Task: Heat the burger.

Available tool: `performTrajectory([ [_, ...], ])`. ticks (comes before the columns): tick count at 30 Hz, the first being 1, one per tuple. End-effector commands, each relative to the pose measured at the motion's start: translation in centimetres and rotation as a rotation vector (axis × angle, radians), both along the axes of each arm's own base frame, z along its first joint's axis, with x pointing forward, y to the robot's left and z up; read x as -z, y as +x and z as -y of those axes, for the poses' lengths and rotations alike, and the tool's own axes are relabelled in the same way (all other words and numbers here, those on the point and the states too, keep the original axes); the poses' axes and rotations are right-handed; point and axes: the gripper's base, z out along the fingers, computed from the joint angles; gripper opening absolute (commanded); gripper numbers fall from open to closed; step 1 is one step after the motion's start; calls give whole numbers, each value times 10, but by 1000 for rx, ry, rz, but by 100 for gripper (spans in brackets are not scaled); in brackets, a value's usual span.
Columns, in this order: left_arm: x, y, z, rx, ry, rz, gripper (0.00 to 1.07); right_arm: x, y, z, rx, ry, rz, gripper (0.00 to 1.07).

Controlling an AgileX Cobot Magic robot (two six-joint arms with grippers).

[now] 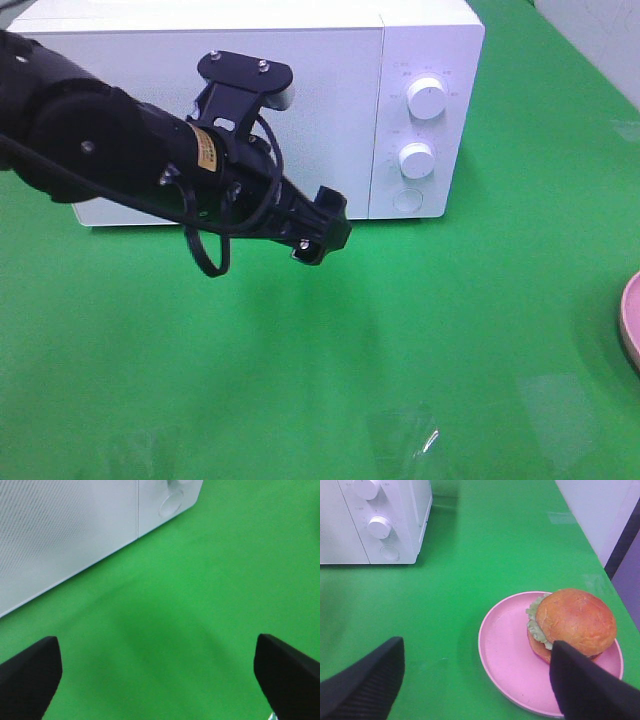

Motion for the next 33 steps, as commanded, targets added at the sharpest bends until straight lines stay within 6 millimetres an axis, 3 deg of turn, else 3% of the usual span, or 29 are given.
performTrajectory([
  [1, -7, -13, -10, -1, 77, -84, 99, 0, -4, 0, 4, 5, 32, 76],
  [8, -24, -34, -36, -15, 227, -238, 99, 0, -4, 0, 4, 6, 32, 76],
  [12, -31, -35, -59, -82, 269, -338, 99, 0, -4, 0, 4, 6, 32, 76],
  [13, -36, -32, -75, -130, 282, -373, 99, 0, -4, 0, 4, 6, 32, 76],
  [16, -39, -31, -82, -152, 282, -383, 99, 0, -4, 0, 4, 6, 32, 76],
  [17, -45, -27, -100, -212, 285, -411, 99, 0, -4, 0, 4, 6, 32, 76],
  [18, -45, -27, -100, -212, 285, -411, 99, 0, -4, 0, 4, 6, 32, 76],
  [19, -48, -24, -120, -280, 284, -442, 99, 0, -4, 0, 4, 6, 32, 76],
  [20, -48, -24, -120, -280, 284, -442, 99, 0, -4, 0, 4, 6, 32, 76],
  [22, -58, -25, -165, -426, 263, -483, 99, 0, -4, 0, 4, 5, 32, 76],
  [23, -58, -25, -165, -426, 263, -483, 99, 0, -4, 0, 4, 5, 32, 76],
  [24, -61, -30, -185, -485, 247, -497, 99, 0, -4, 0, 3, 4, 32, 76],
  [25, -61, -30, -185, -485, 247, -497, 99, 0, -4, 0, 3, 4, 32, 76],
  [26, -66, -37, -203, -542, 223, -506, 99, 0, -4, 0, 3, 4, 32, 76],
  [31, -76, -57, -227, -630, 172, -479, 99, 0, -4, 0, 3, 4, 32, 76],
  [33, -80, -76, -234, -662, 150, -439, 99, 0, -4, 0, 3, 4, 32, 76],
])
